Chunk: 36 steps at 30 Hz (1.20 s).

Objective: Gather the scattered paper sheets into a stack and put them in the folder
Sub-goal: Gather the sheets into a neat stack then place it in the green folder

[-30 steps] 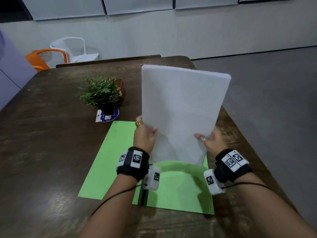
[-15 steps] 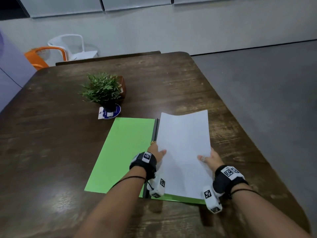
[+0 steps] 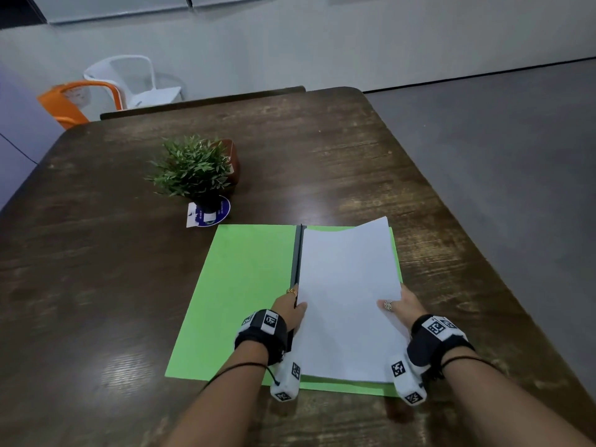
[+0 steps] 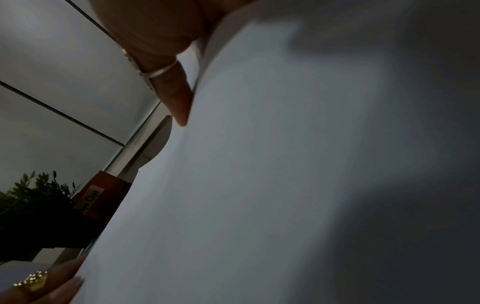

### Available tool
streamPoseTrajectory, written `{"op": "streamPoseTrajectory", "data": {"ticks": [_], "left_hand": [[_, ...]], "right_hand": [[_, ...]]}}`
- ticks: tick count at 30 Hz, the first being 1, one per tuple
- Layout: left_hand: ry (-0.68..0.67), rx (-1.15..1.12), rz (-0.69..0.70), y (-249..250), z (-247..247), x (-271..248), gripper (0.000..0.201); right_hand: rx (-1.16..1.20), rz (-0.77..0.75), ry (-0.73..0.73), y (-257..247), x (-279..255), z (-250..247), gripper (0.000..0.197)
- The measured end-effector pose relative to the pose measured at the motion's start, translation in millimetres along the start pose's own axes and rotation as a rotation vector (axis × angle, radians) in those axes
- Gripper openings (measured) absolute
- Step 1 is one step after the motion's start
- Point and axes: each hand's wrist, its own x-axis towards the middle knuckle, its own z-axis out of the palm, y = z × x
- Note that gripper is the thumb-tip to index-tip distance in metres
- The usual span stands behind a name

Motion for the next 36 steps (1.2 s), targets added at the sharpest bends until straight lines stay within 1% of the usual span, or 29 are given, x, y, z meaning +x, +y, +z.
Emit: {"op": "streamPoseTrajectory", "data": {"ticks": [4, 8, 11, 14, 16, 18, 19, 20, 21, 22, 23, 24, 25, 26, 27, 28, 29, 30, 32, 34, 36], "left_hand": [[-0.007, -0.002, -0.012, -2, 3, 1, 0.058], [-0.008, -0.035, -0.012, -6, 7, 3, 0.058], [-0.004, 0.031, -0.022, -2, 6, 4, 0.059], [-0.021, 0.107, -0.063, 3, 5, 0, 0.059], [0.011, 0.190, -0.059, 9, 5, -2, 0.053], [0.066, 0.060, -0.114, 17, 3, -10, 0.045], [0.031, 0.065, -0.109, 21, 1, -15, 0.046], [-0.050, 0.225, -0.082, 25, 1, -21, 0.048], [-0.123, 0.538, -0.019, 25, 3, -23, 0.048], [-0.135, 0.710, -0.012, 31, 3, -24, 0.046], [-0.143, 0.768, -0.040, 34, 5, -22, 0.044], [-0.189, 0.770, -0.036, 34, 6, -17, 0.044], [-0.147, 0.747, -0.065, 38, 2, -19, 0.044], [-0.122, 0.679, -0.121, 39, 3, -18, 0.045], [-0.086, 0.476, -0.151, 34, 7, -13, 0.046], [-0.044, 0.278, -0.216, 36, 8, -15, 0.047], [0.012, 0.118, -0.236, 35, 7, -16, 0.050], [0.060, 0.072, -0.205, 34, 9, -17, 0.057], [0.080, 0.184, -0.137, 33, 14, -24, 0.075], [0.052, 0.247, -0.128, 34, 20, -32, 0.090], [0.054, 0.333, -0.133, 33, 27, -34, 0.092]], "right_hand": [[-0.017, 0.015, -0.006, -1, 3, 0, 0.043], [-0.032, 0.012, -0.030, -1, 5, 1, 0.048], [-0.054, 0.006, -0.030, 1, 8, 2, 0.050], [-0.073, 0.000, -0.024, 3, 10, 2, 0.051], [-0.073, 0.005, -0.011, 2, 10, 2, 0.050], [-0.078, 0.010, 0.009, 1, 7, 2, 0.048], [-0.078, 0.012, 0.019, 1, 6, 3, 0.048], [-0.078, 0.017, 0.029, 2, 5, 3, 0.048], [-0.077, 0.021, 0.040, 2, 4, 4, 0.048], [-0.076, 0.025, 0.048, 2, 3, 4, 0.048], [-0.074, 0.030, 0.055, 2, 4, 5, 0.049], [-0.076, 0.034, 0.055, 3, 4, 5, 0.050], [-0.075, 0.037, 0.053, 3, 5, 5, 0.052], [-0.078, 0.035, 0.058, 3, 5, 6, 0.055], [-0.082, 0.035, 0.066, 3, 5, 6, 0.059], [-0.092, 0.042, 0.073, 1, 3, 6, 0.062], [-0.106, 0.045, 0.077, 0, 1, 7, 0.065], [-0.131, 0.042, 0.080, -2, -1, 7, 0.067], [-0.214, 0.012, 0.089, -5, -5, 7, 0.073], [-0.298, -0.024, 0.125, -6, -7, 7, 0.076], [-0.332, -0.034, 0.146, -7, -8, 9, 0.074]]}}
